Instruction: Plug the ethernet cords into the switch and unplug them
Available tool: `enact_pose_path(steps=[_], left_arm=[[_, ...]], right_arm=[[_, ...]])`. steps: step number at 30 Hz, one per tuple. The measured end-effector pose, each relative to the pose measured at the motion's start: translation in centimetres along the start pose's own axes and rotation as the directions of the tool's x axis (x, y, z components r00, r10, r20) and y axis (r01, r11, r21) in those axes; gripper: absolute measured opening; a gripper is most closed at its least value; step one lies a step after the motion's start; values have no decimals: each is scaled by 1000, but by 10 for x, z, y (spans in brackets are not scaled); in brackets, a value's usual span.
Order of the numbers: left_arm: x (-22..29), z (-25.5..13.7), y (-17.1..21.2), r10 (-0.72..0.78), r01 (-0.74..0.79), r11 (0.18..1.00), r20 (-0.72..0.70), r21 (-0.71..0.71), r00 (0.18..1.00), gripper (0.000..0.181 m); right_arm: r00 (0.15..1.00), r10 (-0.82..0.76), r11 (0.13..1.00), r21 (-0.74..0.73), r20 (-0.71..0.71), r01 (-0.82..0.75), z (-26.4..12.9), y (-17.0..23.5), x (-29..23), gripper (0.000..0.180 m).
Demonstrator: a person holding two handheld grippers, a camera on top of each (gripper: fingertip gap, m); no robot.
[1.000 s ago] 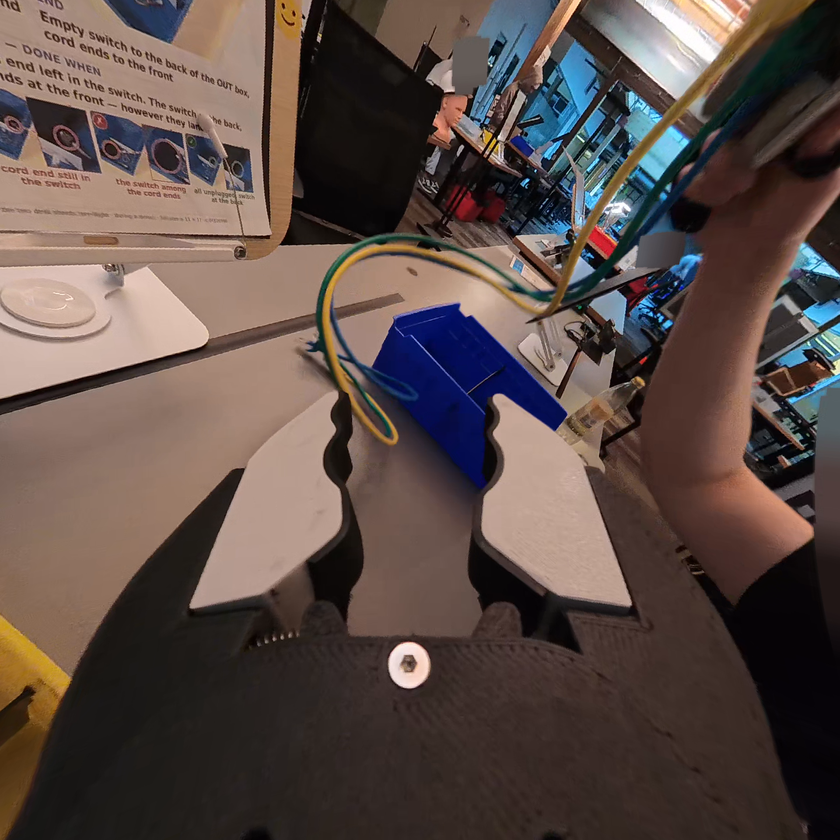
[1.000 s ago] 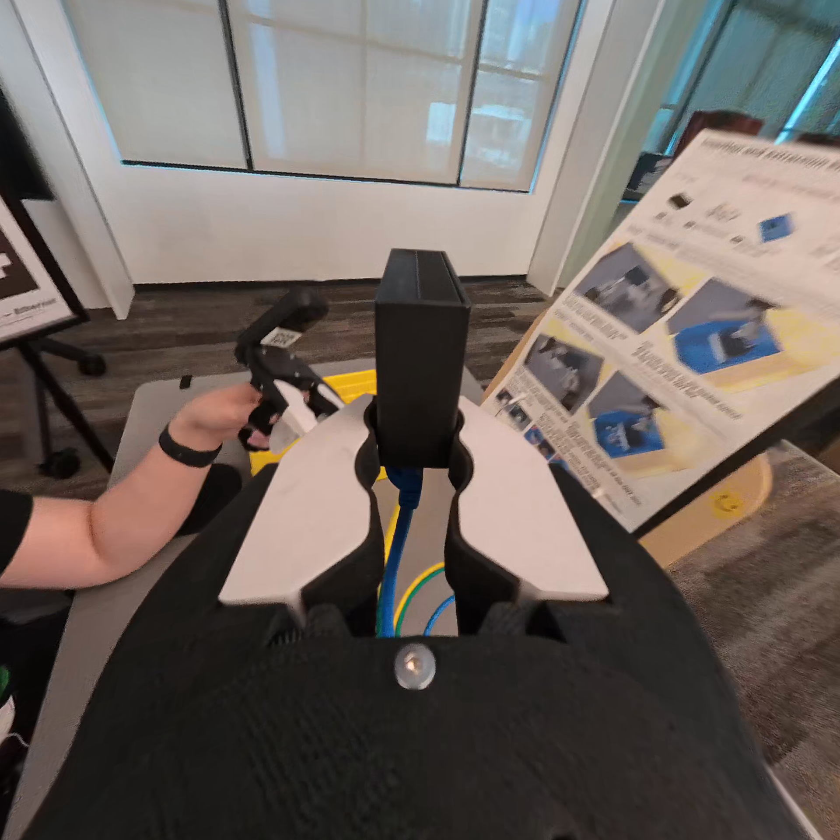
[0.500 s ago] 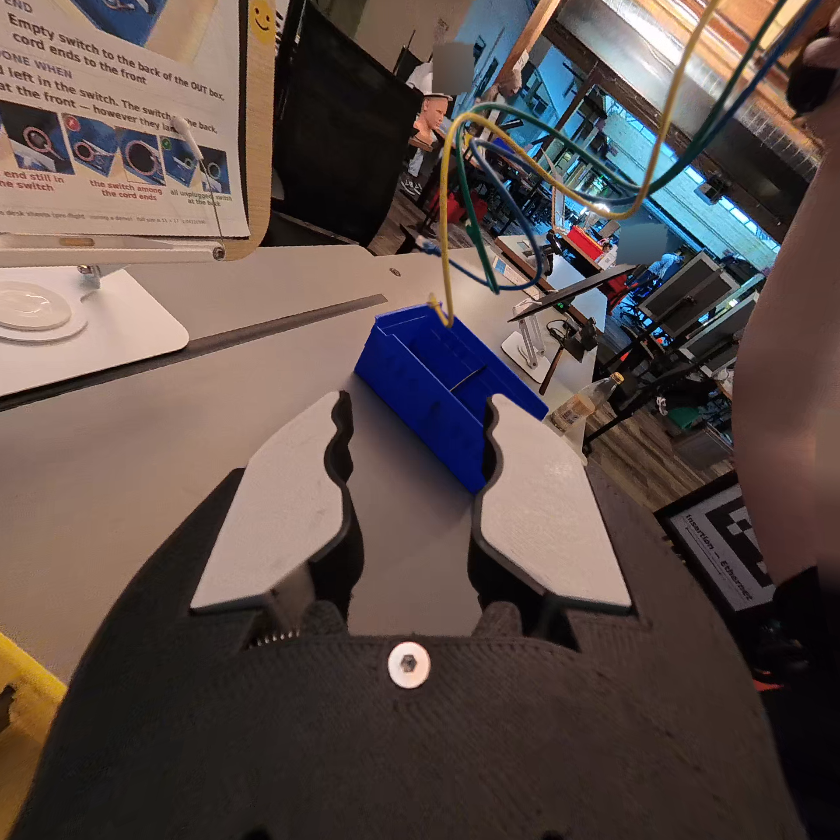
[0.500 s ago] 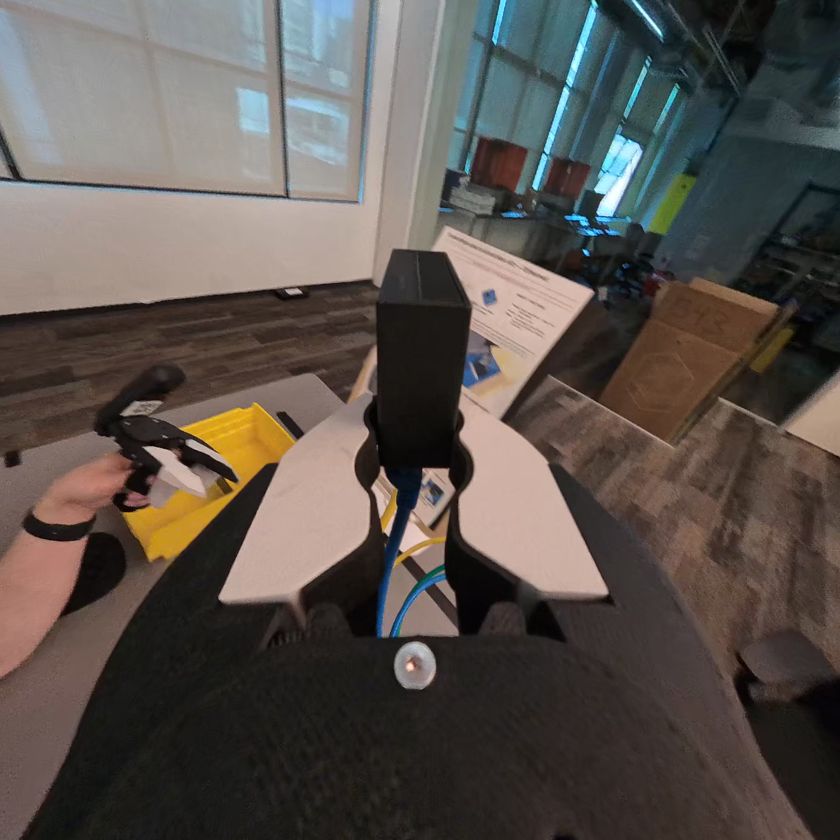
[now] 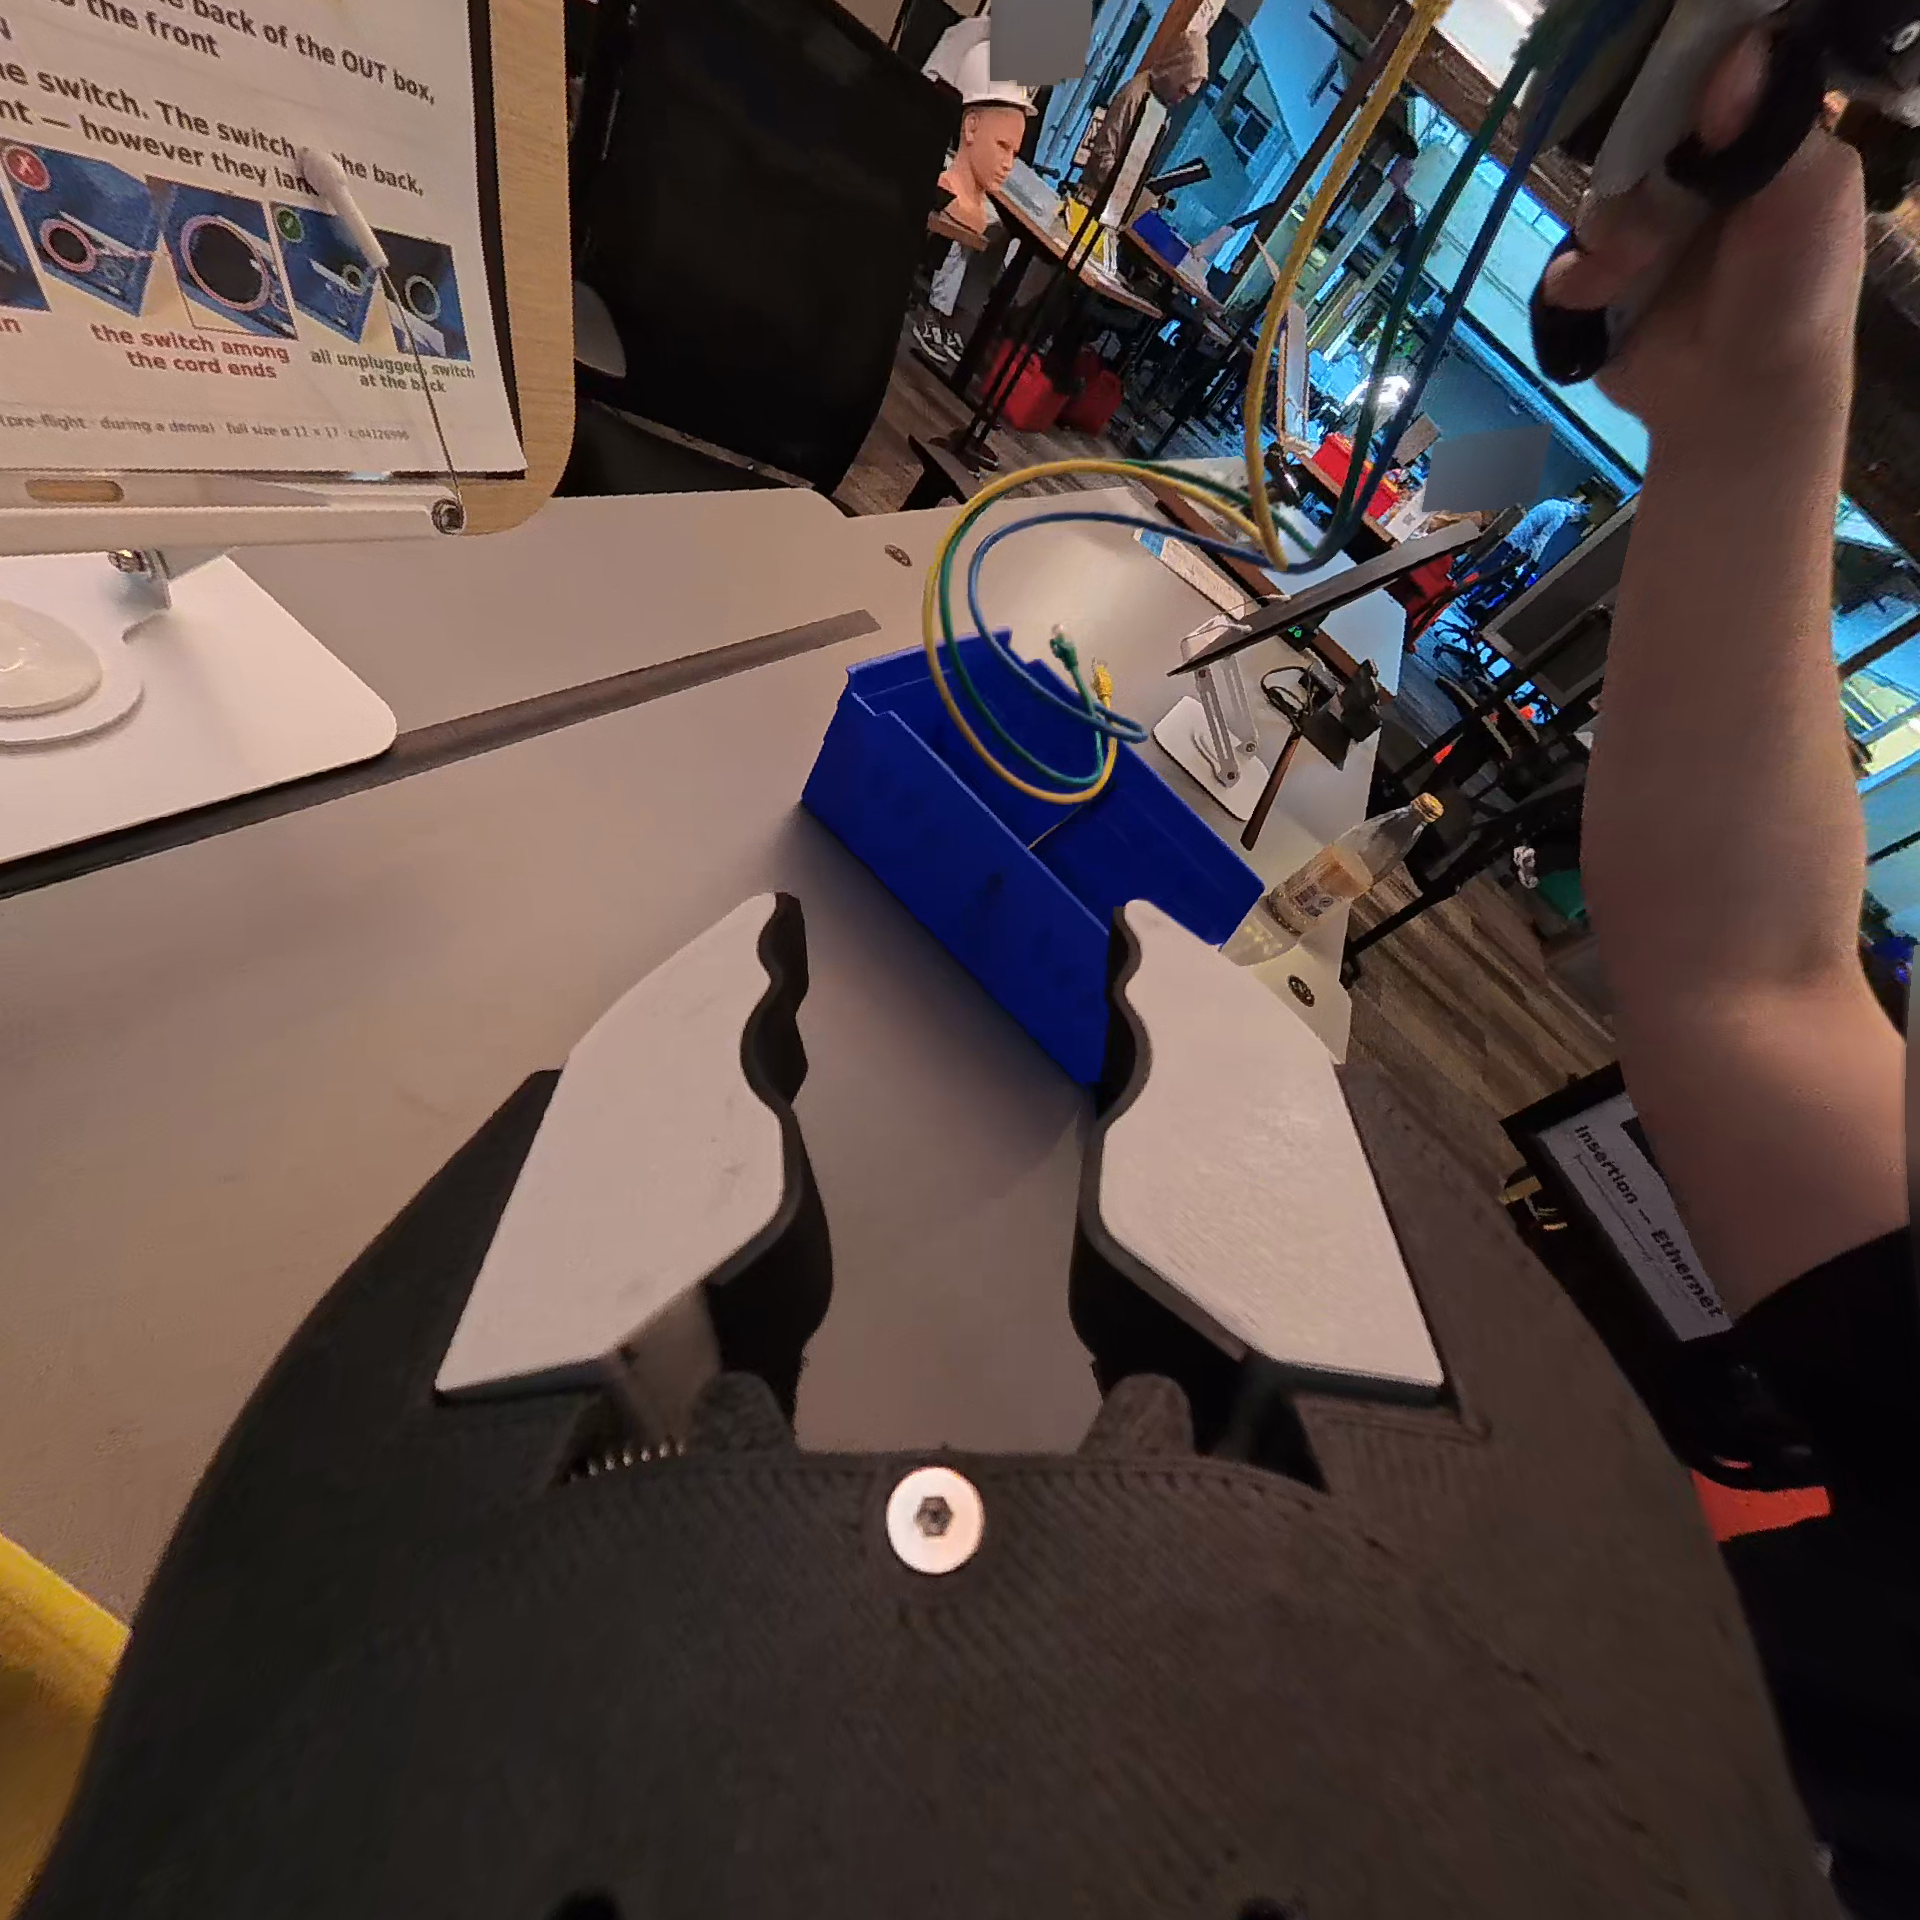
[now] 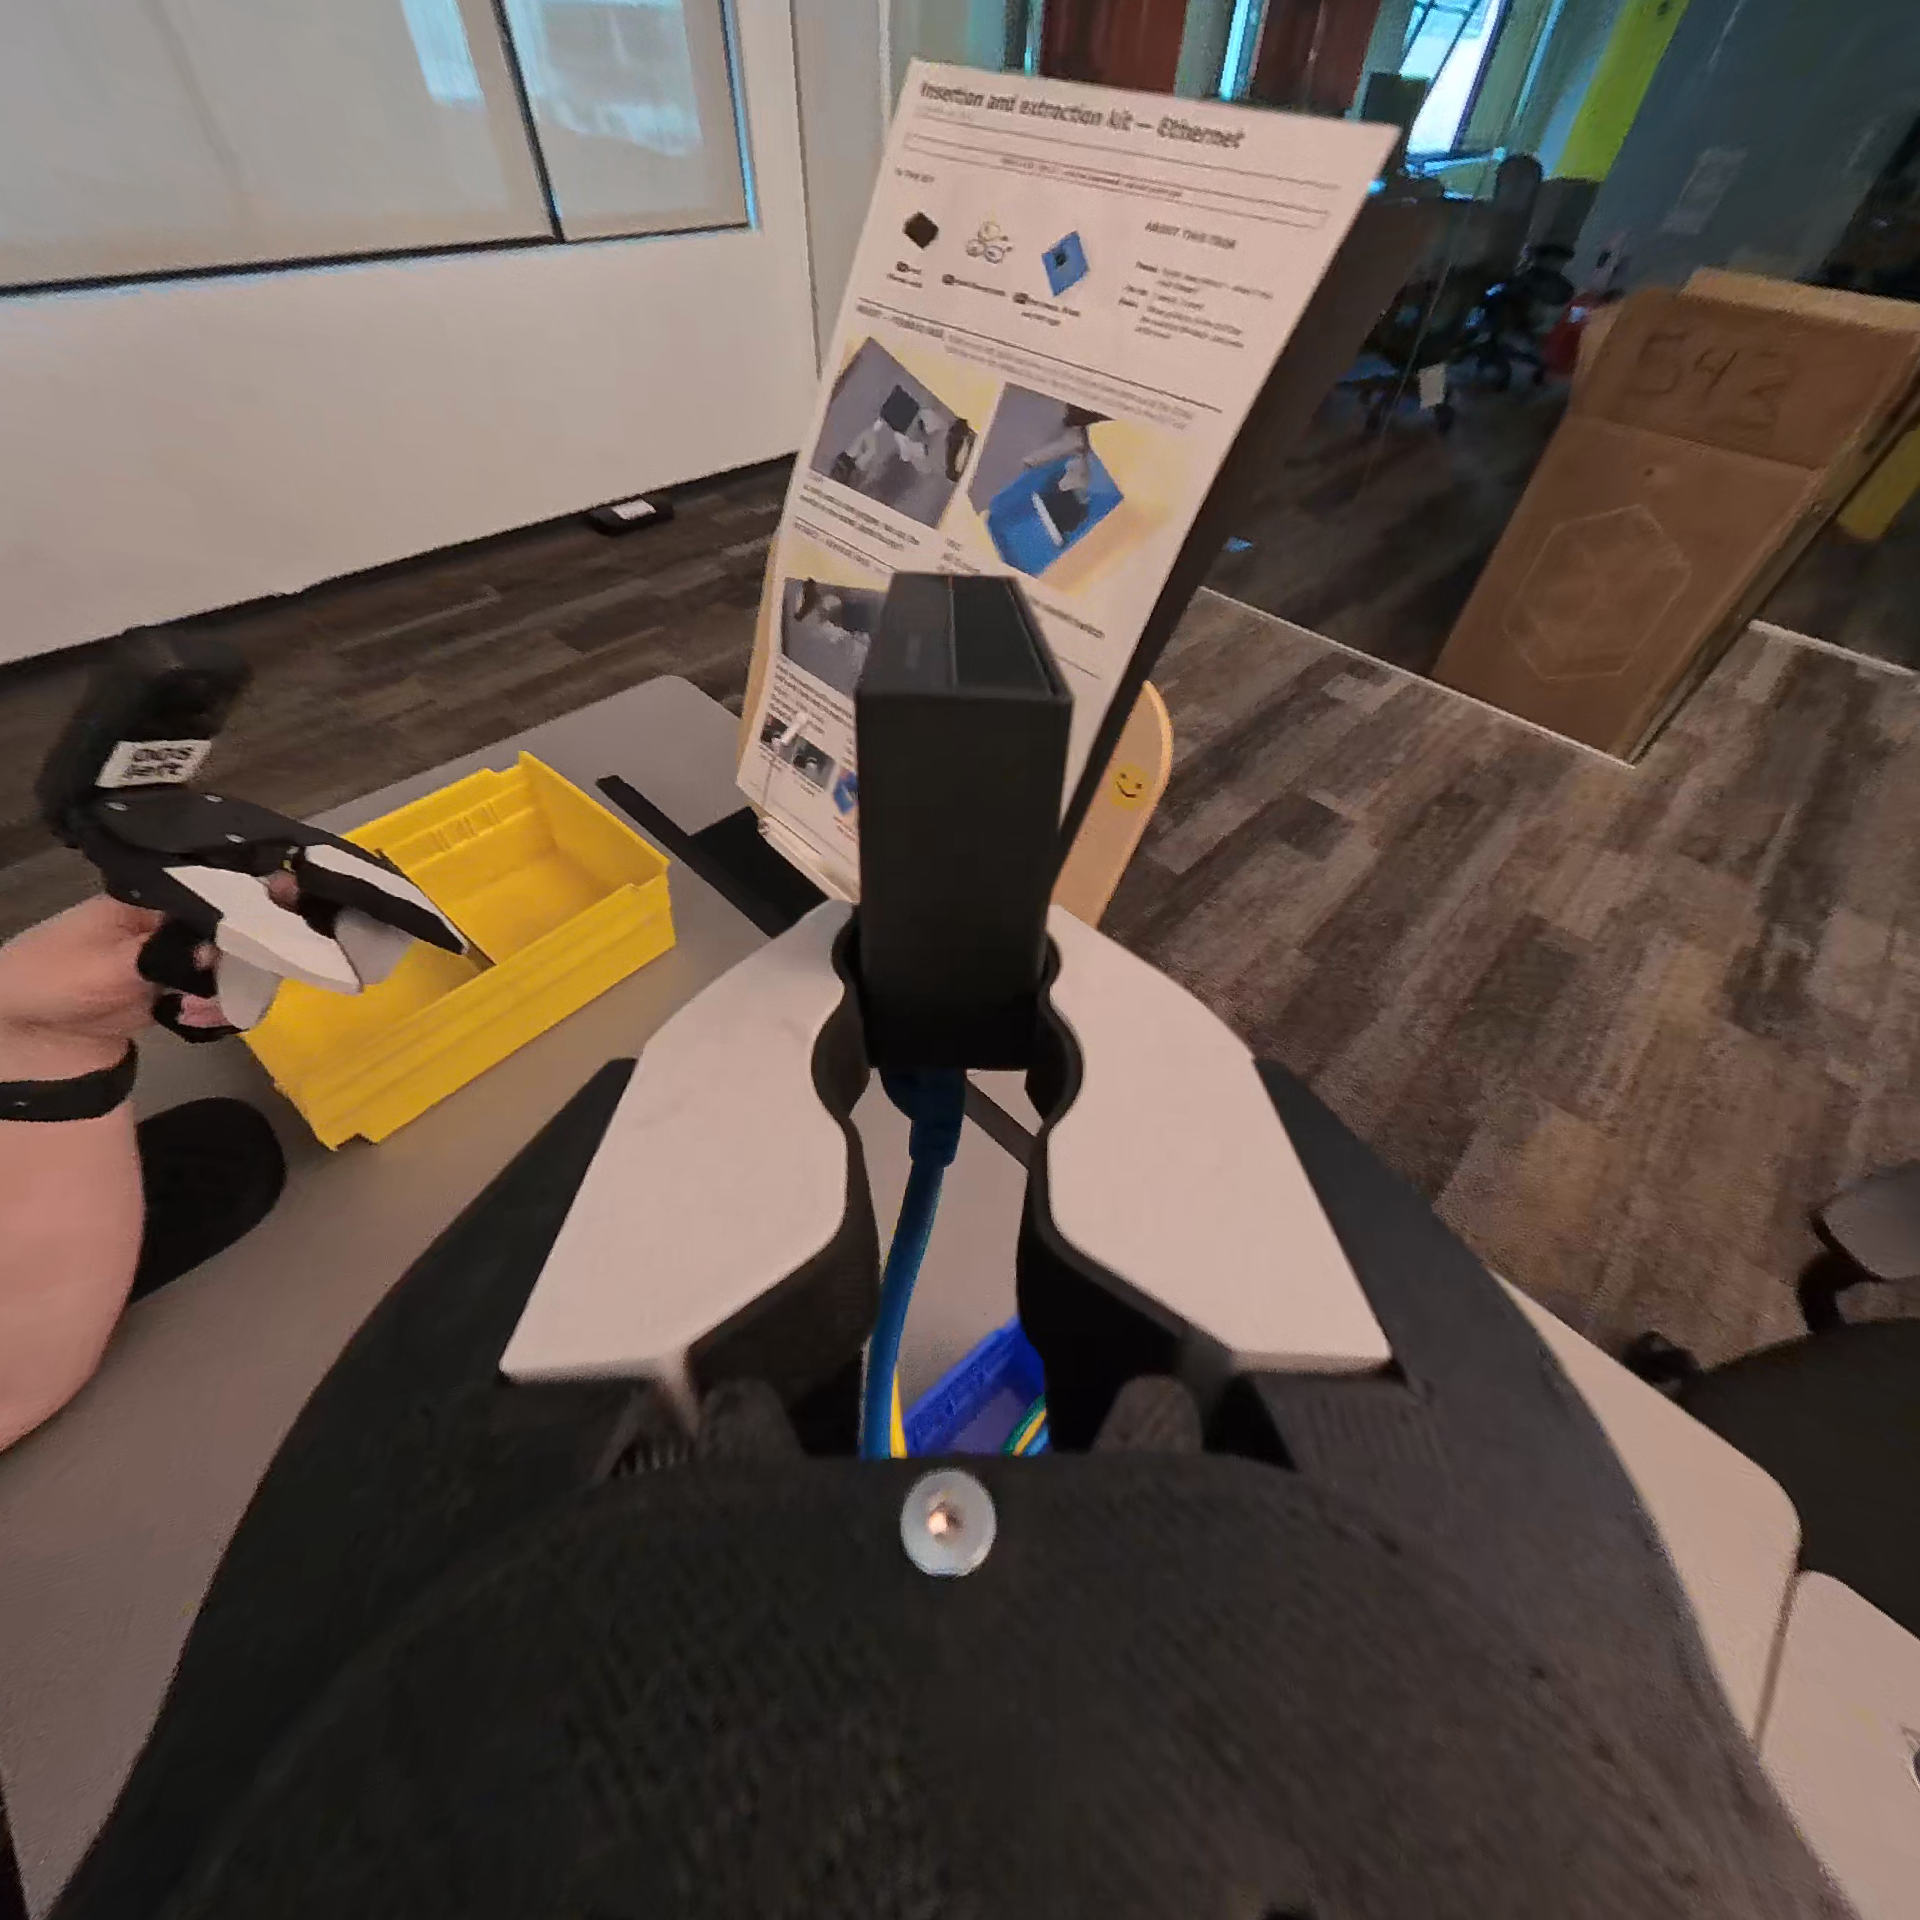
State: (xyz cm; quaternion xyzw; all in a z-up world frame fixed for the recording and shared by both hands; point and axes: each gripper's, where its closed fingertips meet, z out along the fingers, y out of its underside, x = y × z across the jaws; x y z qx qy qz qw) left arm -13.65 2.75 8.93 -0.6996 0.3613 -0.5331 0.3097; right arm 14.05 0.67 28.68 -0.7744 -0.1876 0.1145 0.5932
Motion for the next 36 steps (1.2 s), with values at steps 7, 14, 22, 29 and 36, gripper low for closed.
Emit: enact_pose_path(steps=[7, 14, 22, 29, 36], left_arm=[[-2, 2, 2, -3, 4, 1000, 4, -10, 1000, 54], [-1, -1, 1, -6, 6, 1000, -3, -3, 1000, 54], [3, -3, 1, -4, 4, 1000, -20, -1, 1000, 54], [3, 0, 3, -7, 7, 1000, -31, -16, 999, 54], [4, 4, 6, -4, 3, 999, -38, -33, 999, 54]], right_arm=[[996, -81, 996, 34, 22, 80, 16, -17, -26, 28], [972, -206, 973, 82, -110, 216, 1, -62, -33, 28], [979, -181, 983, -18, -94, 180, 13, -45, -47, 28], [965, -222, 974, -72, -138, 213, 21, -16, -58, 28], [969, -117, 983, -162, -218, 82, 23, 29, -40, 28]])
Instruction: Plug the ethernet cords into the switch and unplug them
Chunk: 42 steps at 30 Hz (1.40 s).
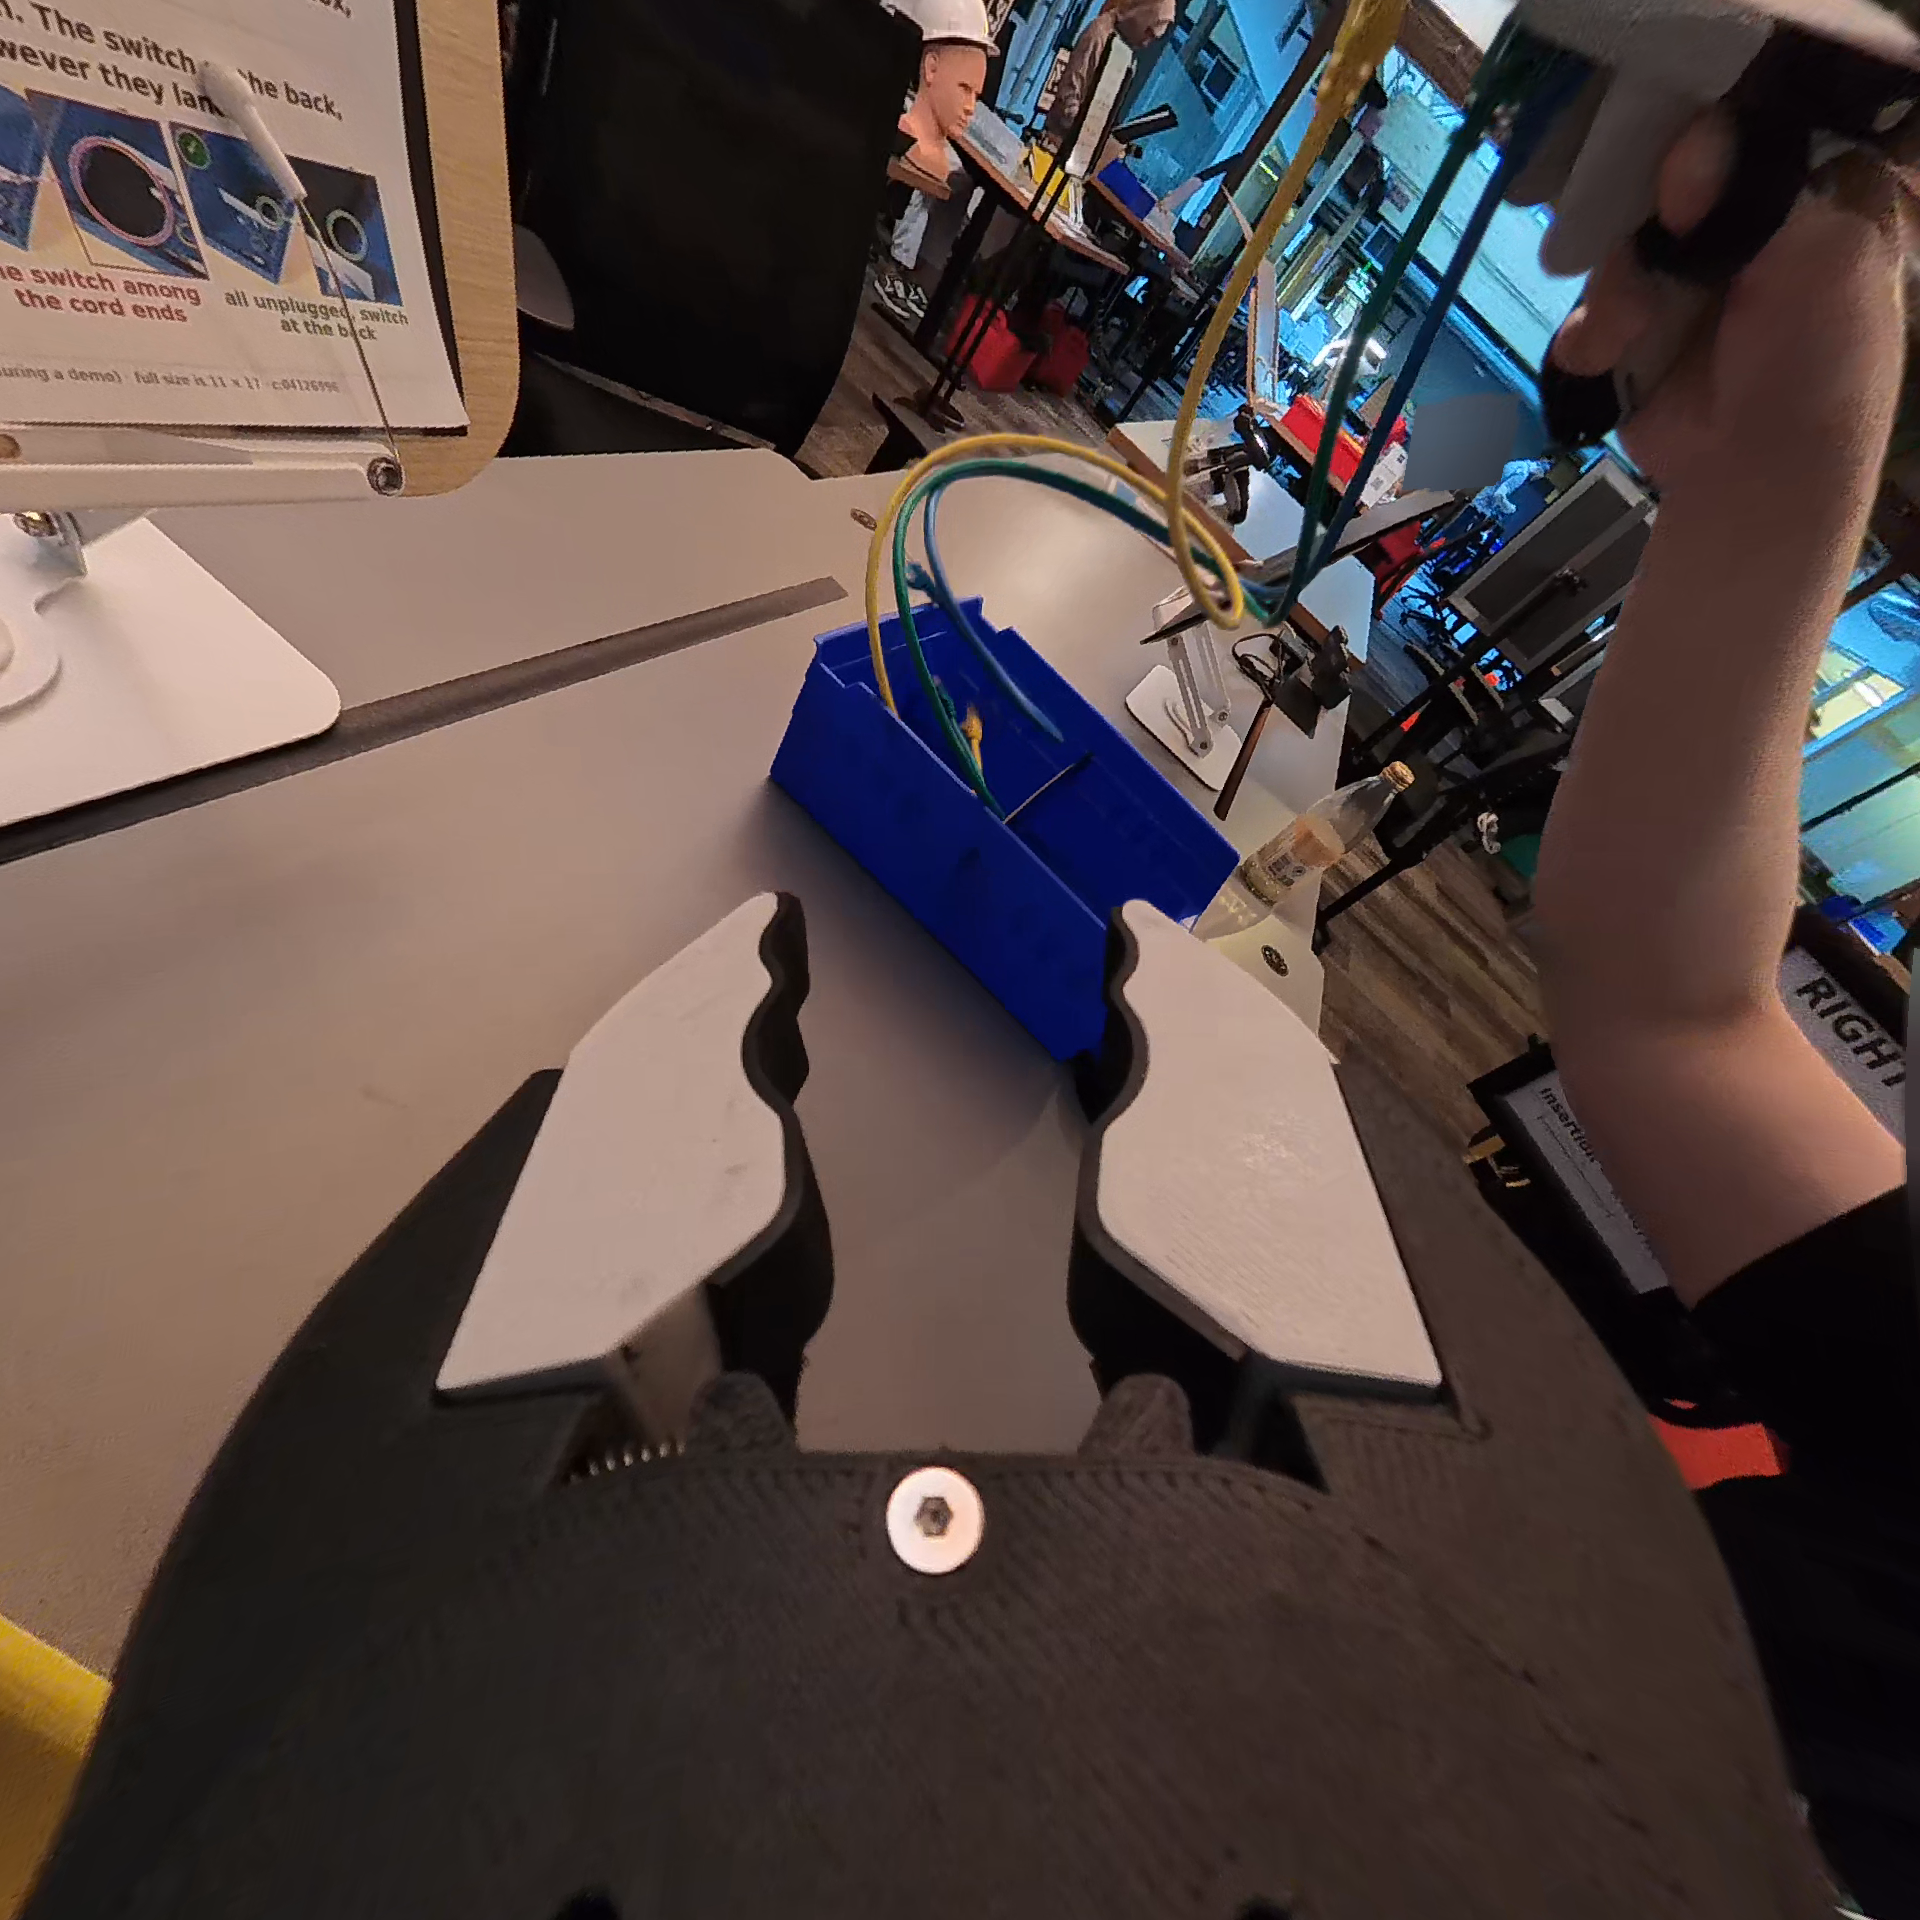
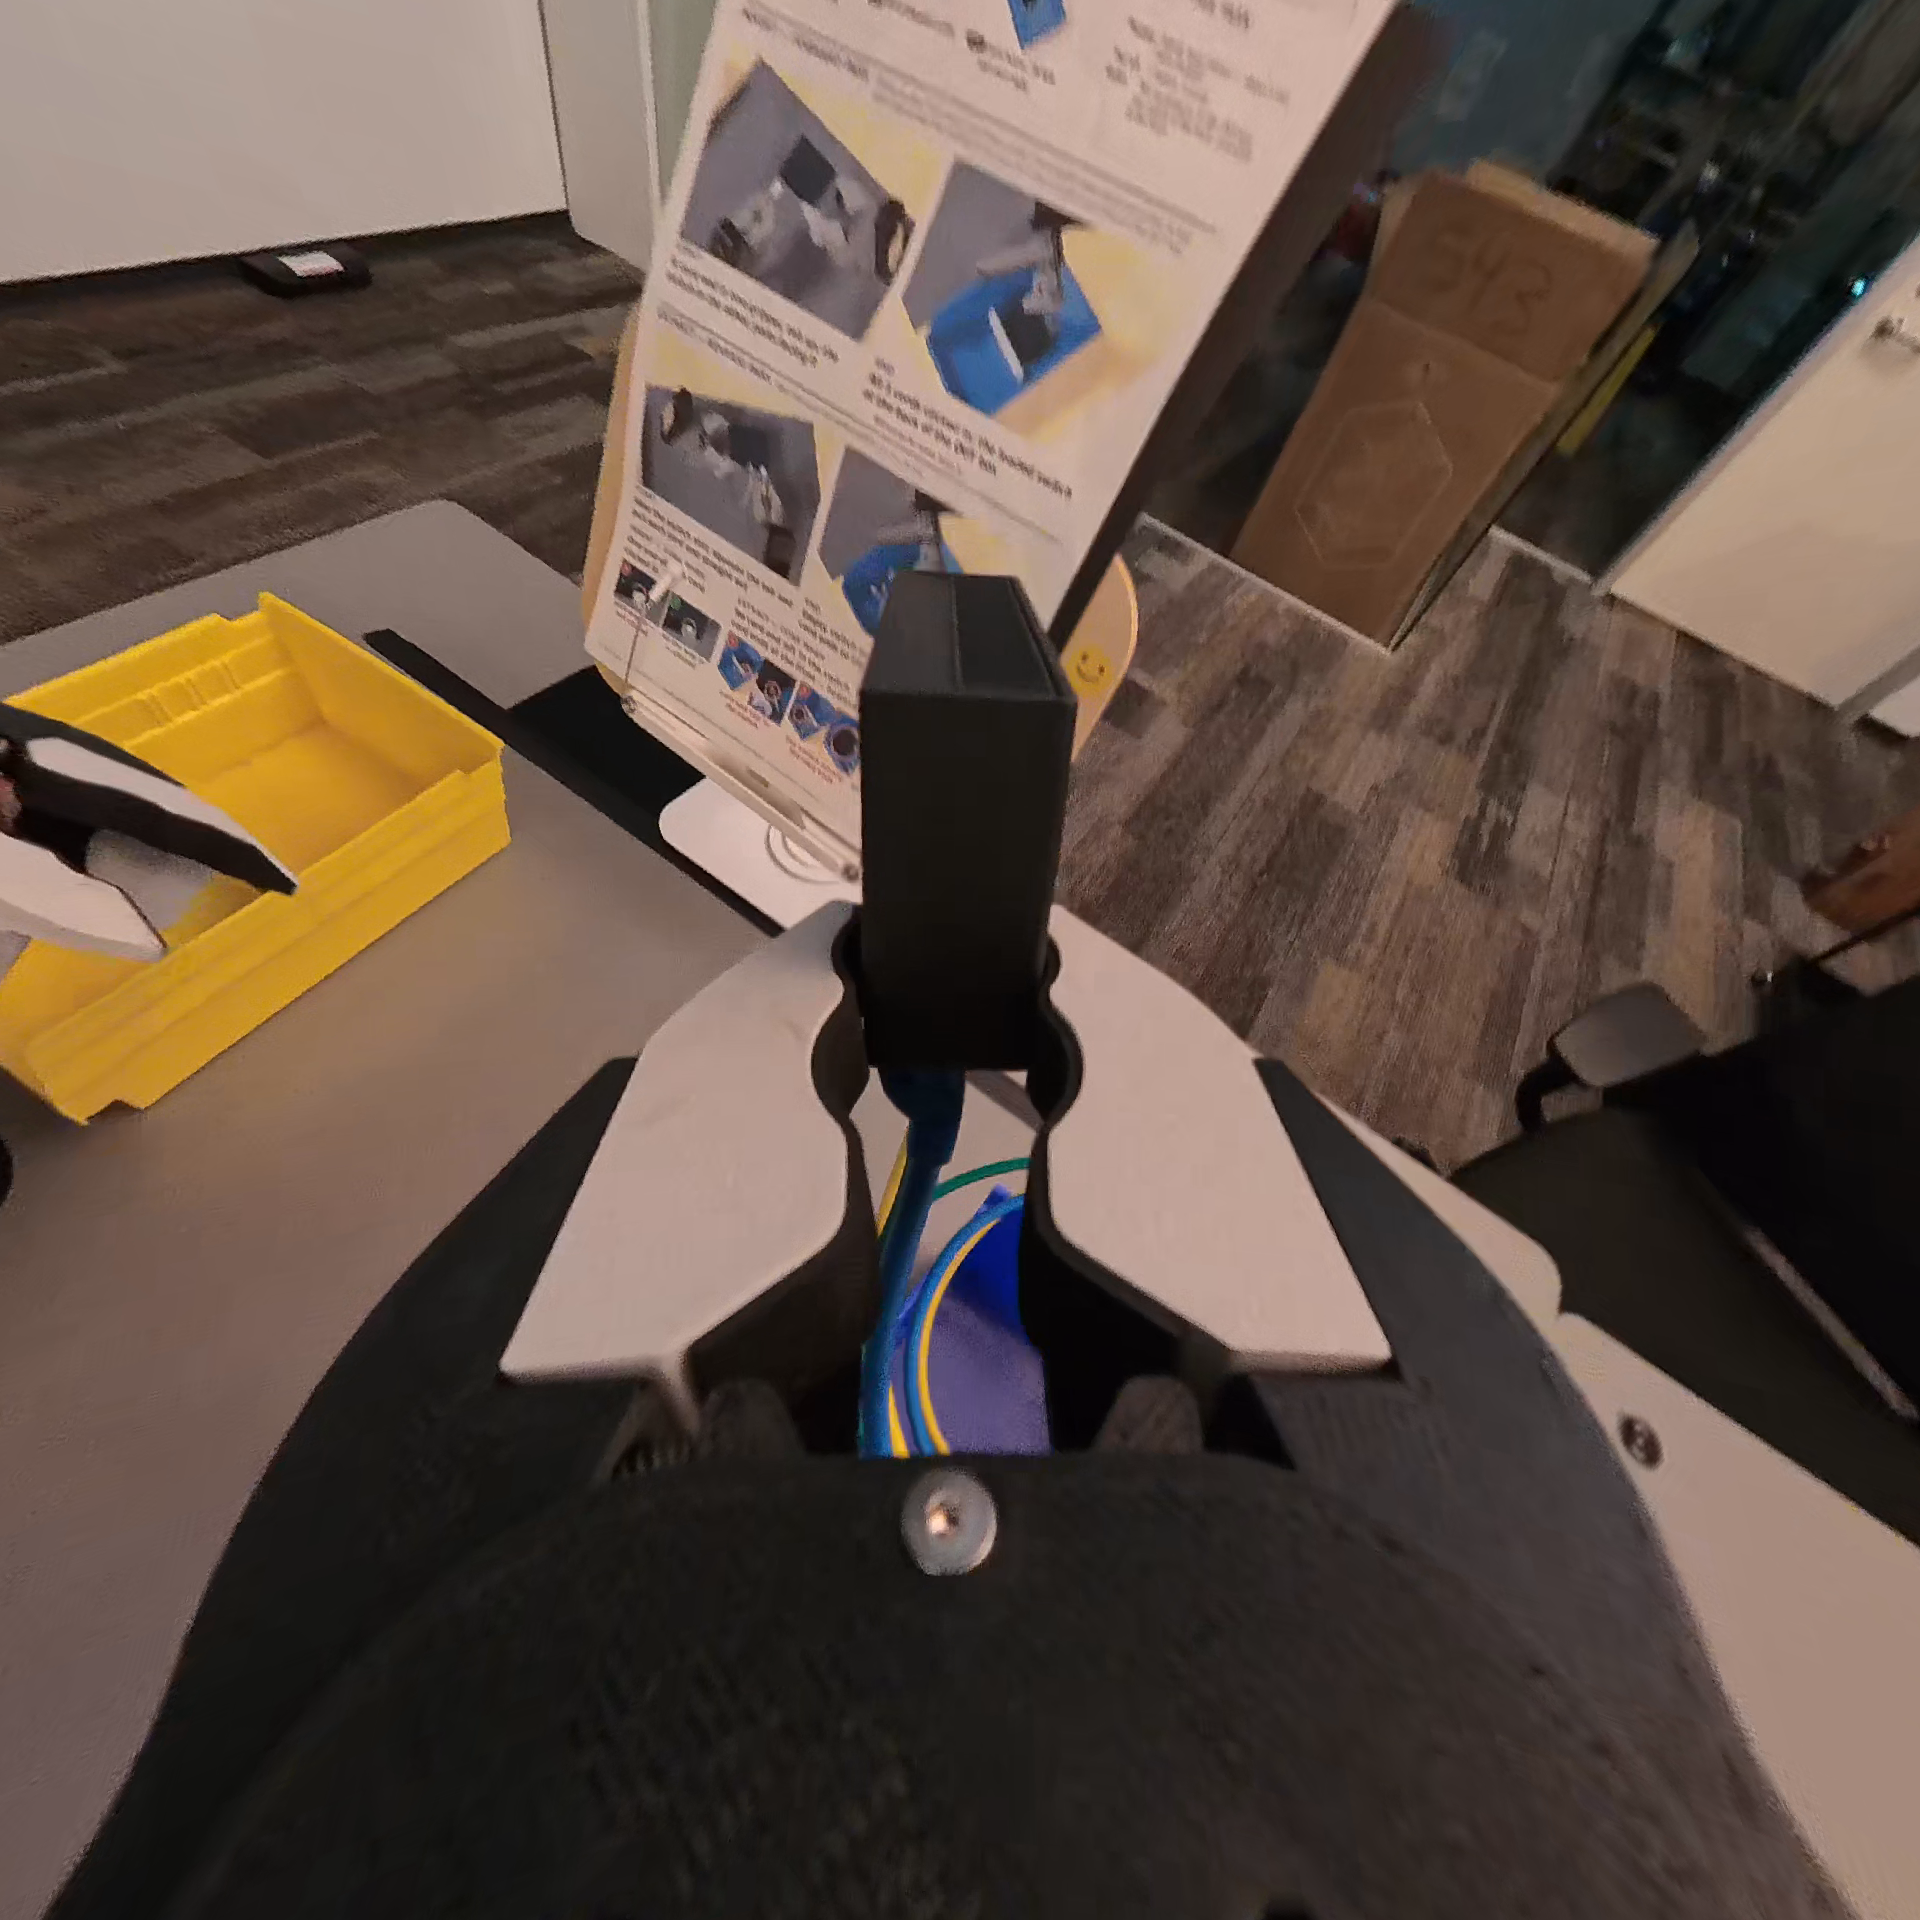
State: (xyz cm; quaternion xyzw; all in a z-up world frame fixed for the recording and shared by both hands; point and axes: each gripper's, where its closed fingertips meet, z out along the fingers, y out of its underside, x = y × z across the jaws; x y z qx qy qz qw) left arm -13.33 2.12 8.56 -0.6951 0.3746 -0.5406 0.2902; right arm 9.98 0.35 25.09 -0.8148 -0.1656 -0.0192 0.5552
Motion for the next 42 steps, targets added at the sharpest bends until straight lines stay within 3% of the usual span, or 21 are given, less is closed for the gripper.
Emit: enact_pose_path(steps=[6, 15, 22, 28, 36, 42], left_arm=[[-1, 2, 0, -5, 5, 1000, -6, -3, 1000, 53], [7, 7, 5, 12, -13, 999, -14, -31, 1000, 53], [12, 7, 5, 20, -21, 999, -30, -31, 999, 53], [11, 7, 7, 14, -15, 999, -33, -37, 999, 53], [6, 4, 5, 6, -6, 1000, -27, -27, 1000, 52], [0, 8, 5, -3, 2, 999, -23, -37, 1000, 52]], right_arm=[[999, 49, 999, 3, 8, -49, -12, 29, -8, 28], [998, -62, 996, 61, 8, 61, -35, 20, -51, 28], [1000, -9, 998, 58, -24, 11, -36, 20, -39, 28], [991, 124, 992, 30, -48, -123, -2, 21, 15, 28], [959, 208, 978, -56, 192, -201, 58, 73, 54, 28], [825, 418, 907, -120, 381, -404, 66, 131, 49, 28]])
